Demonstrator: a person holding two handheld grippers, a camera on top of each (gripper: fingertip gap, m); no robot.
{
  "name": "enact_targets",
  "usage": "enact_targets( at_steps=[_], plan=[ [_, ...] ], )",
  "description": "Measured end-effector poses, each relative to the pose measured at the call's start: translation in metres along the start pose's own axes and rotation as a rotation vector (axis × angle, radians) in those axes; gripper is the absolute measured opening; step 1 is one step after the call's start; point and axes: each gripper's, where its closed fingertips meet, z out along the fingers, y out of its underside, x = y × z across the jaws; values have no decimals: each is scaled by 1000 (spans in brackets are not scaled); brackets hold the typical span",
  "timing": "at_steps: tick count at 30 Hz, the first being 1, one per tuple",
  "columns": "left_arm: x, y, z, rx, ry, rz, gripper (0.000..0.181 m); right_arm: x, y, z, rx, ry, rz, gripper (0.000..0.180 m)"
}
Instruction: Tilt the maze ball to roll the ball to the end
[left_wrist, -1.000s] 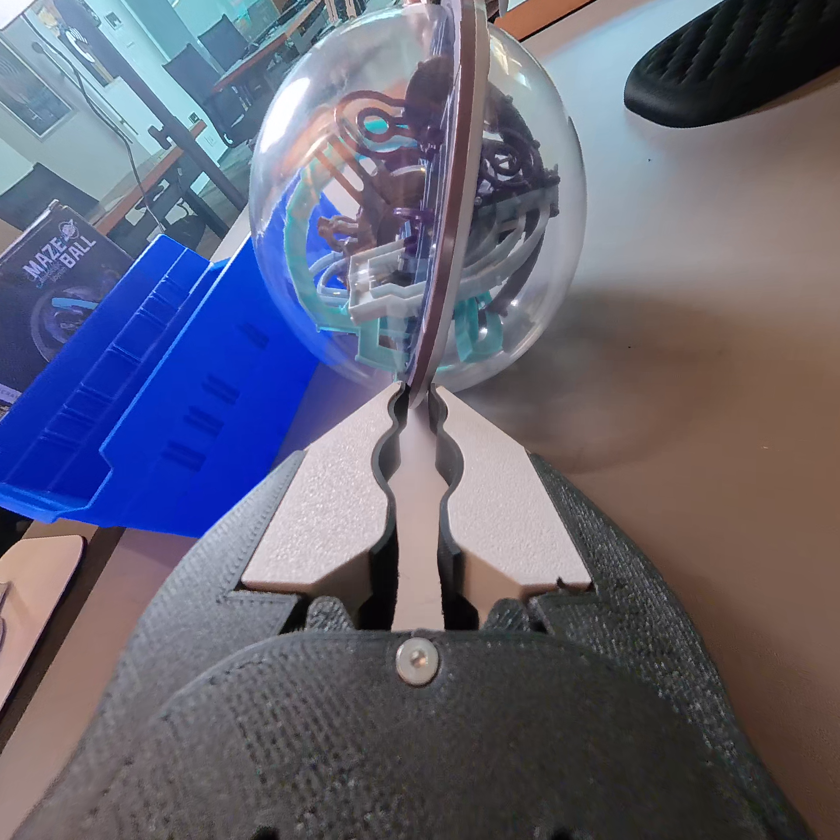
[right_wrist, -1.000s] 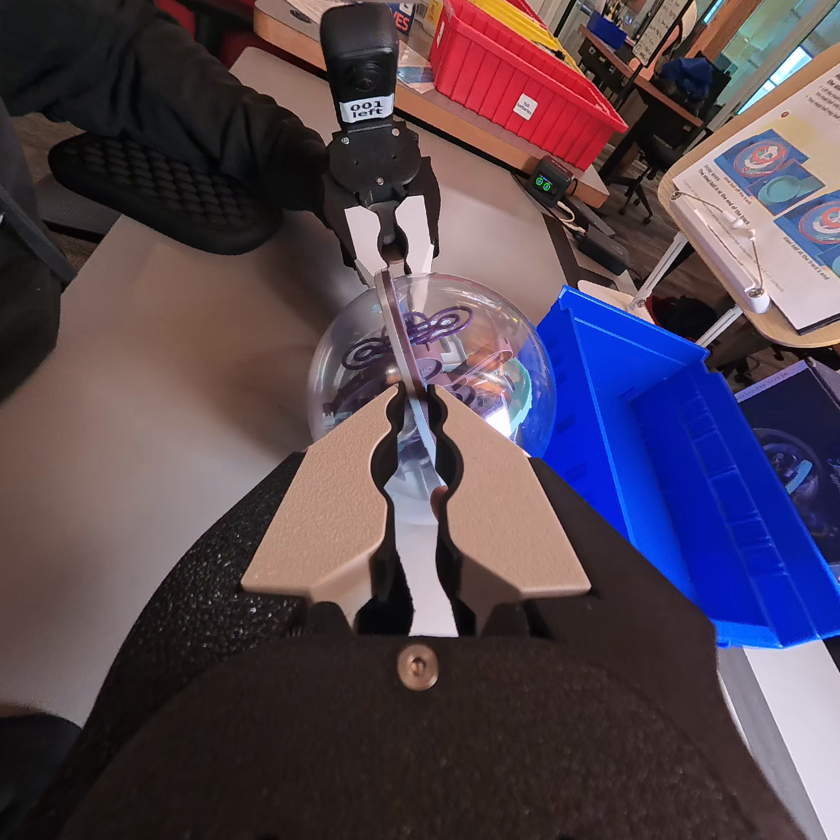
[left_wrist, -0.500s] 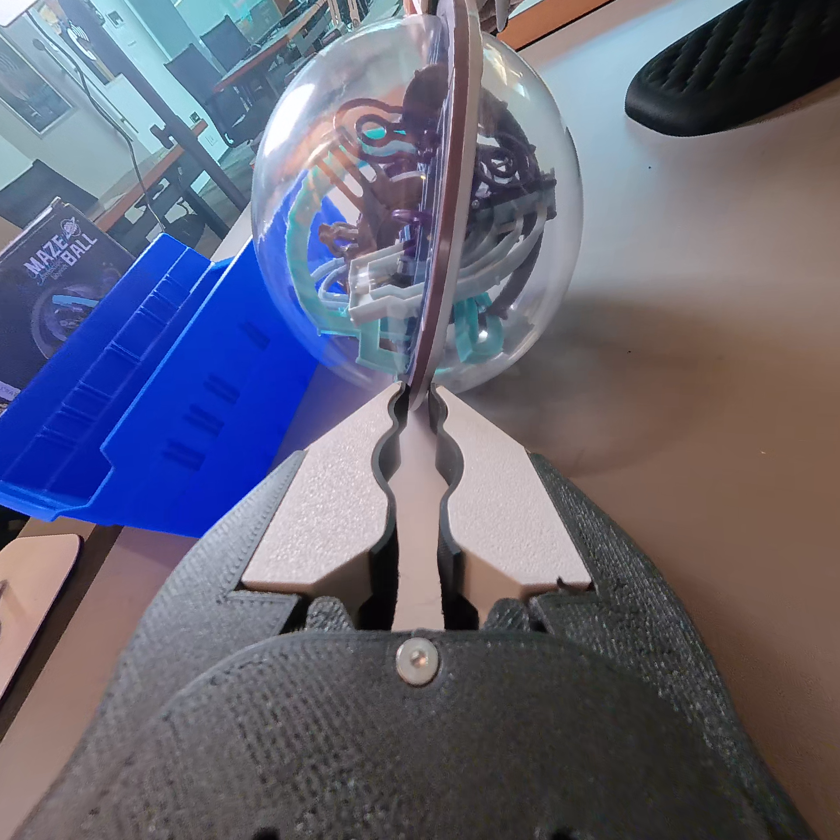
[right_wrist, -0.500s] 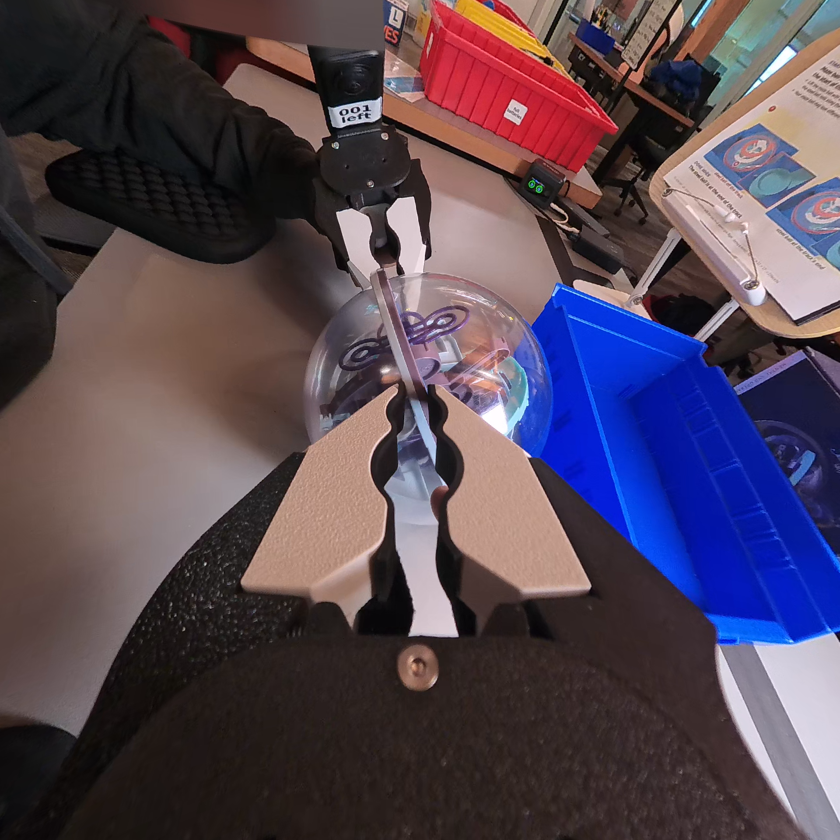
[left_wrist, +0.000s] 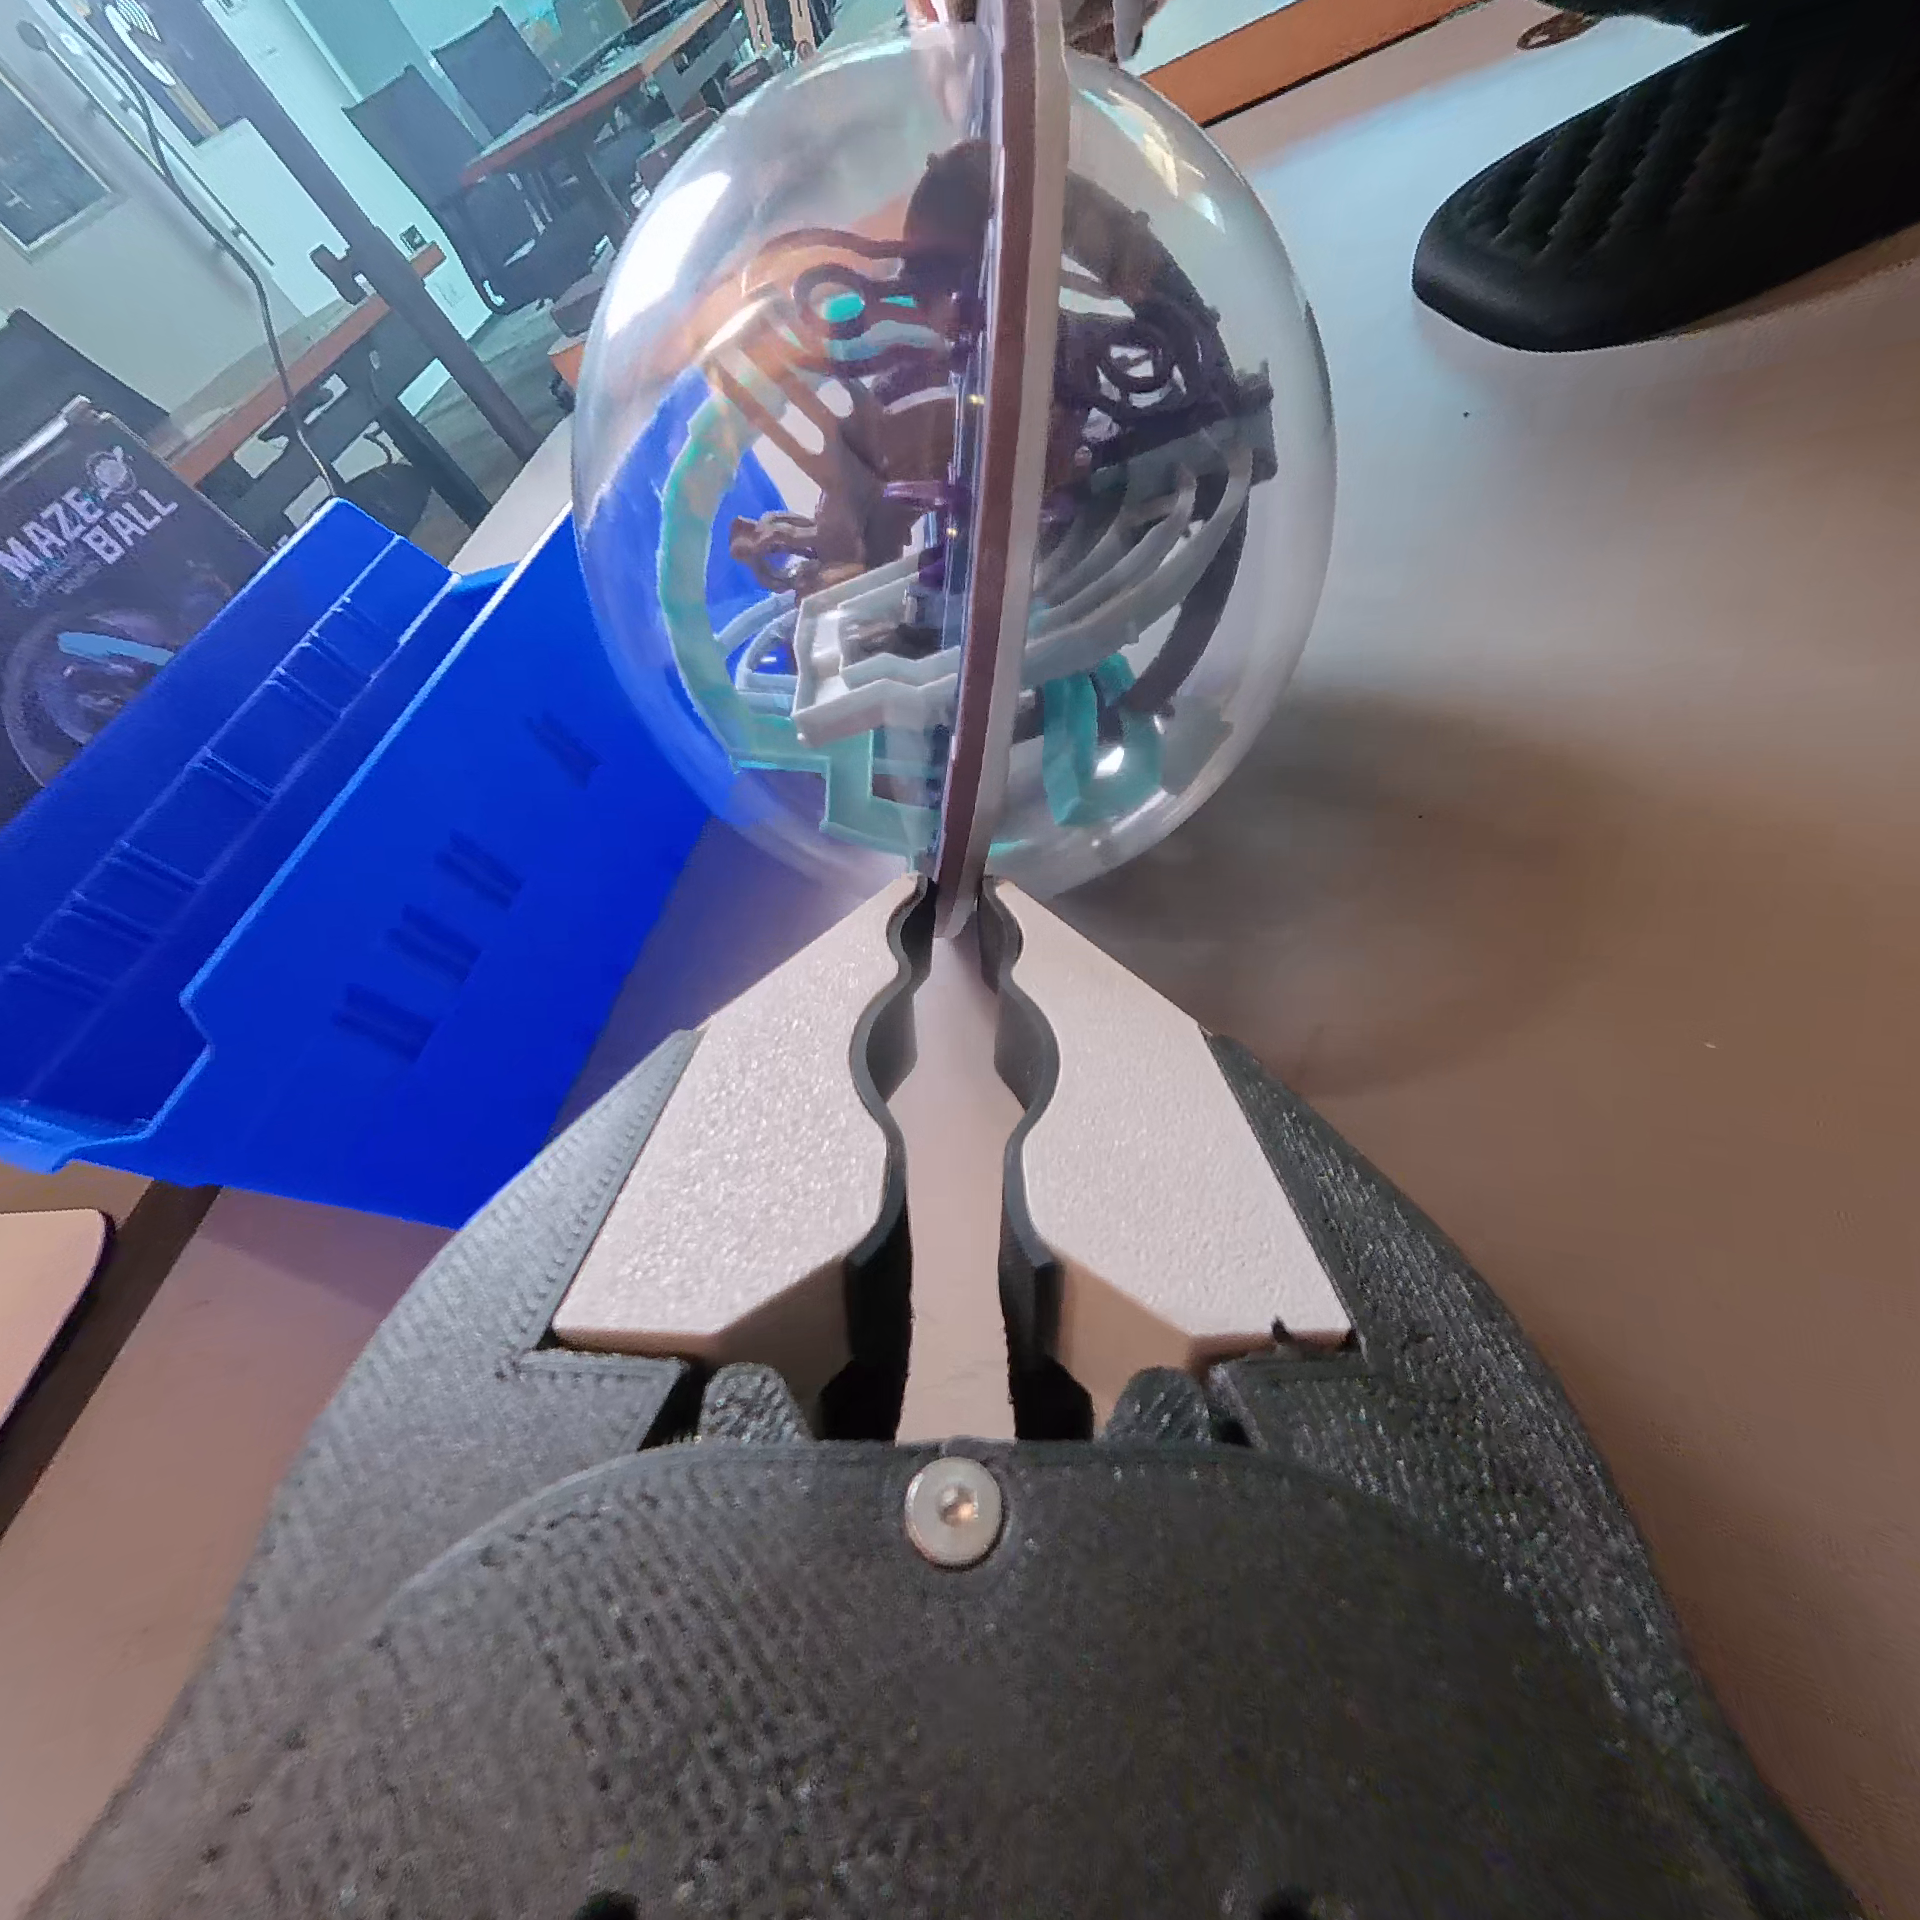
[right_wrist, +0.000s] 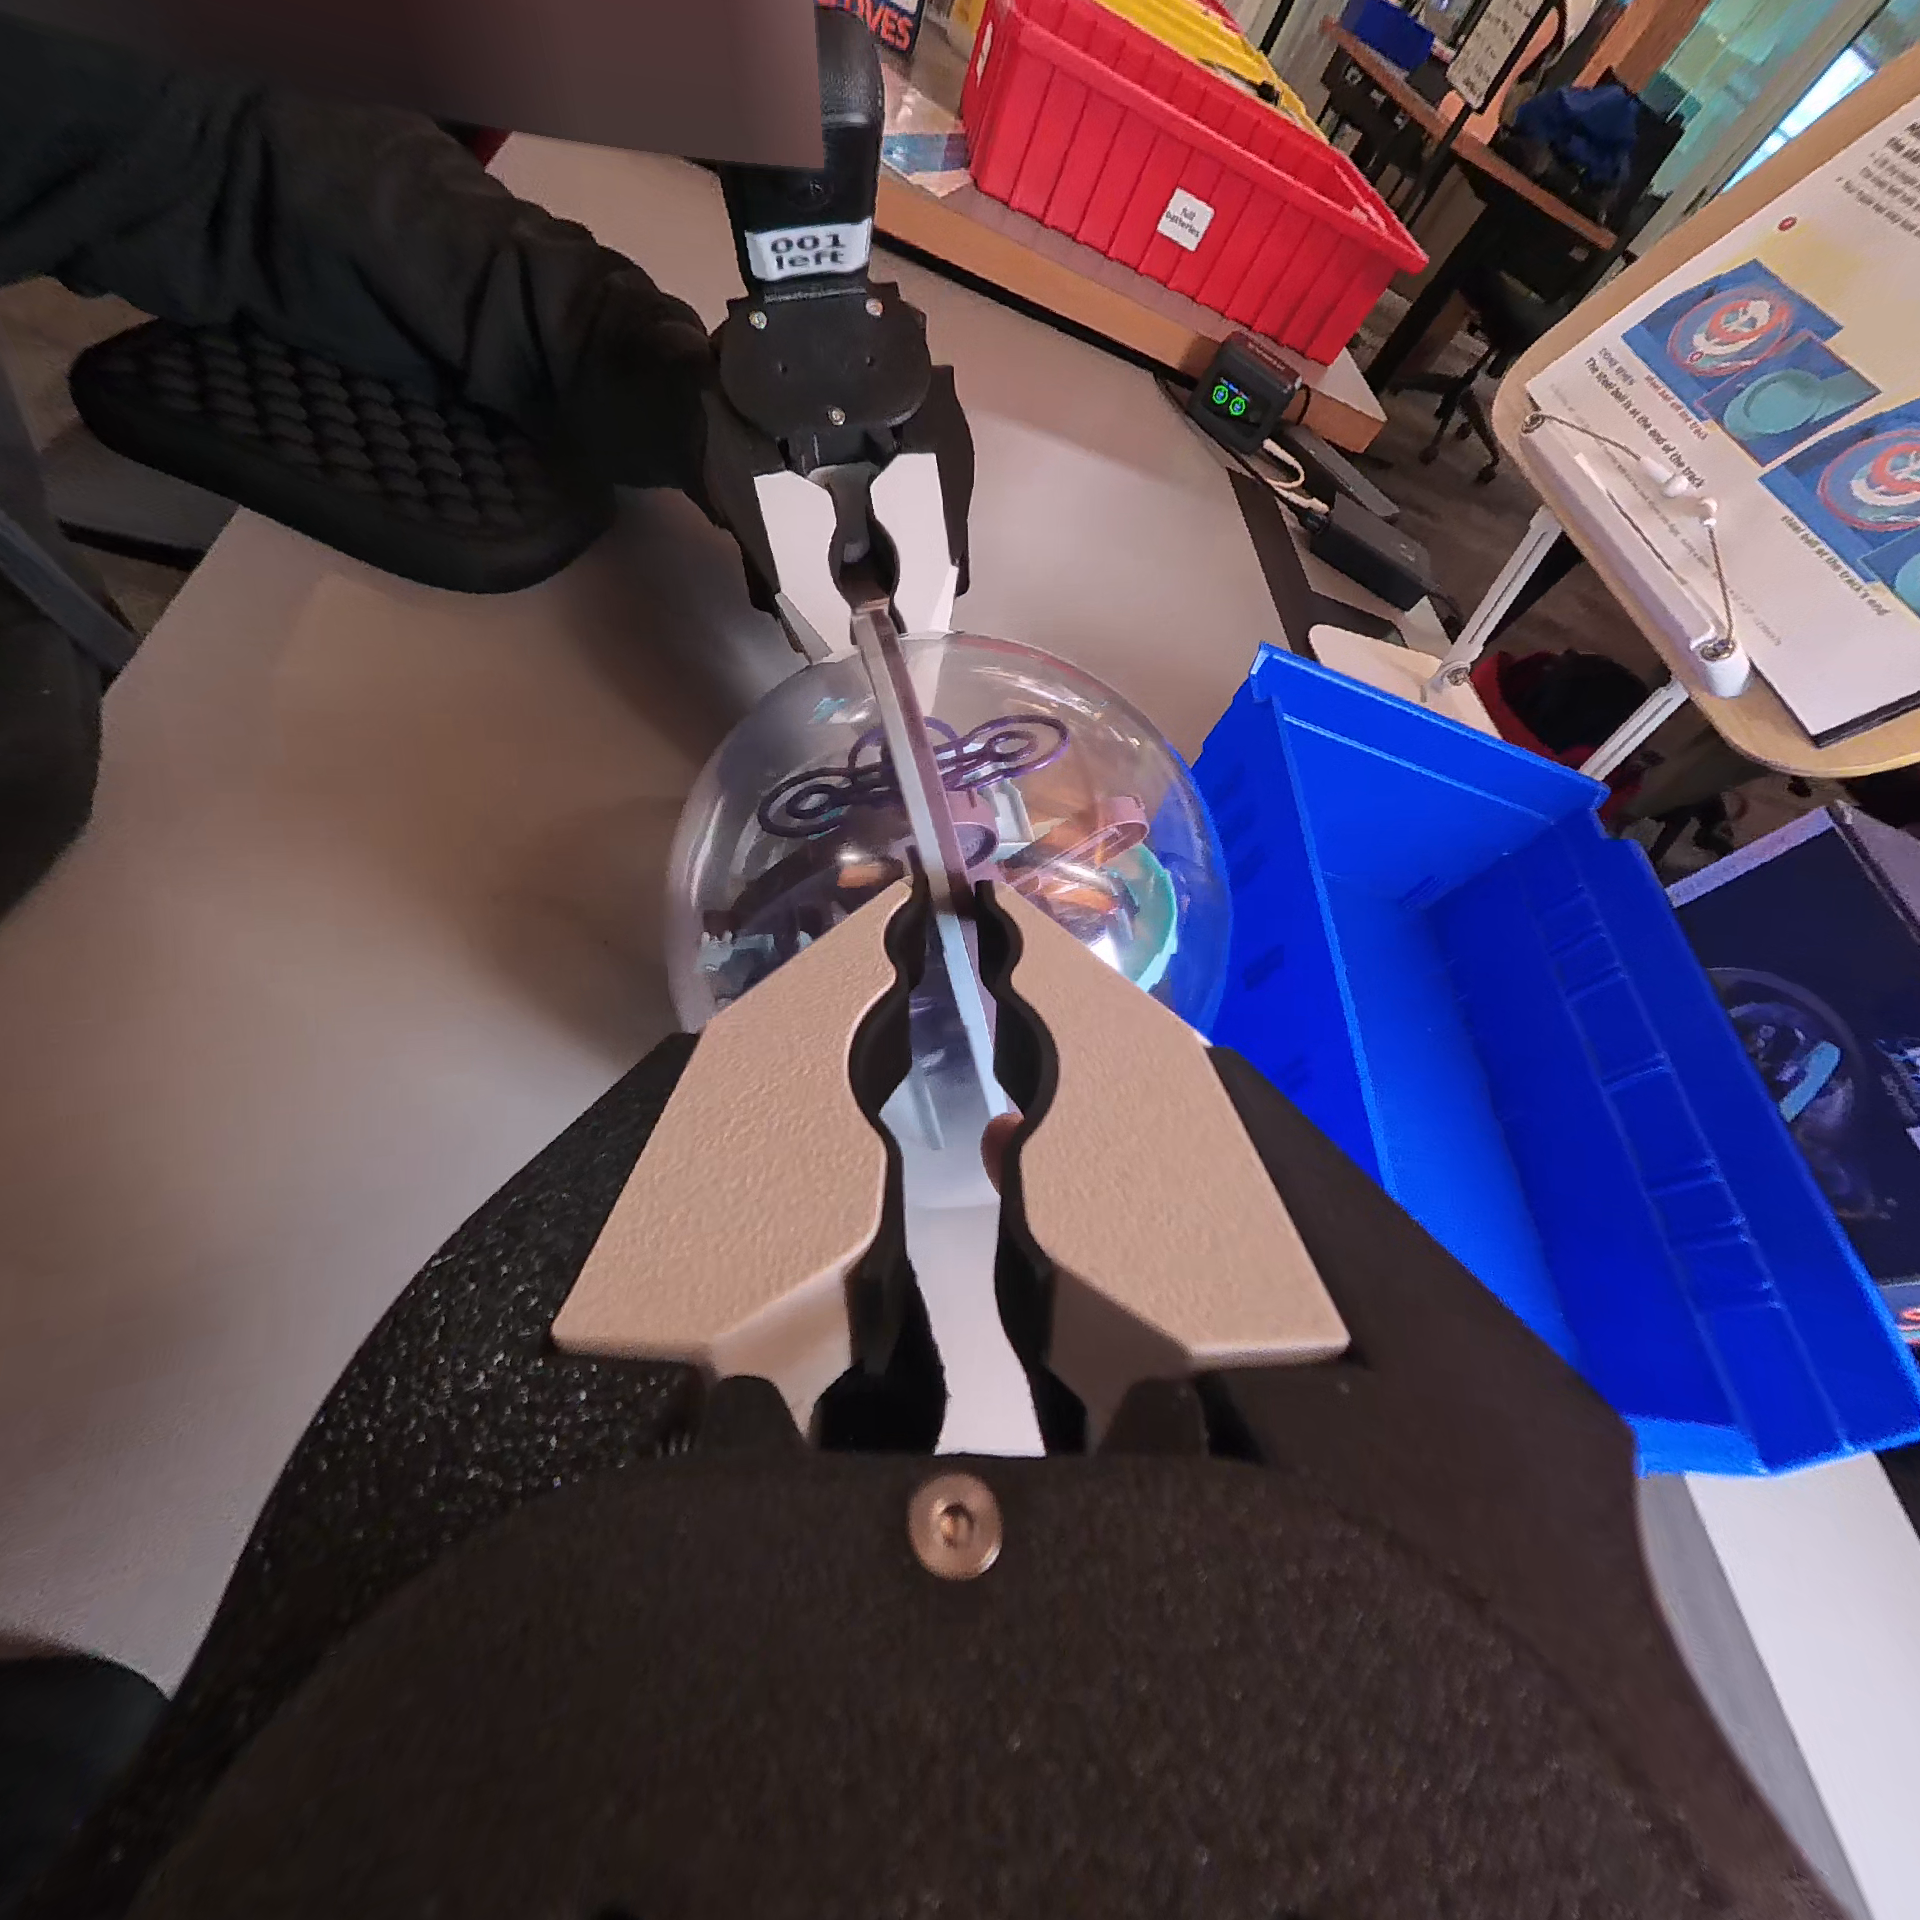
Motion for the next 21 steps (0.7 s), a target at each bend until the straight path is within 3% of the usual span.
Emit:
enact_targets(
  at_steps=[21],
  plan=[
    [-4,3,-4,20,51,-129,7,17,-6,10,-27,-32,53,7]
  ],
)
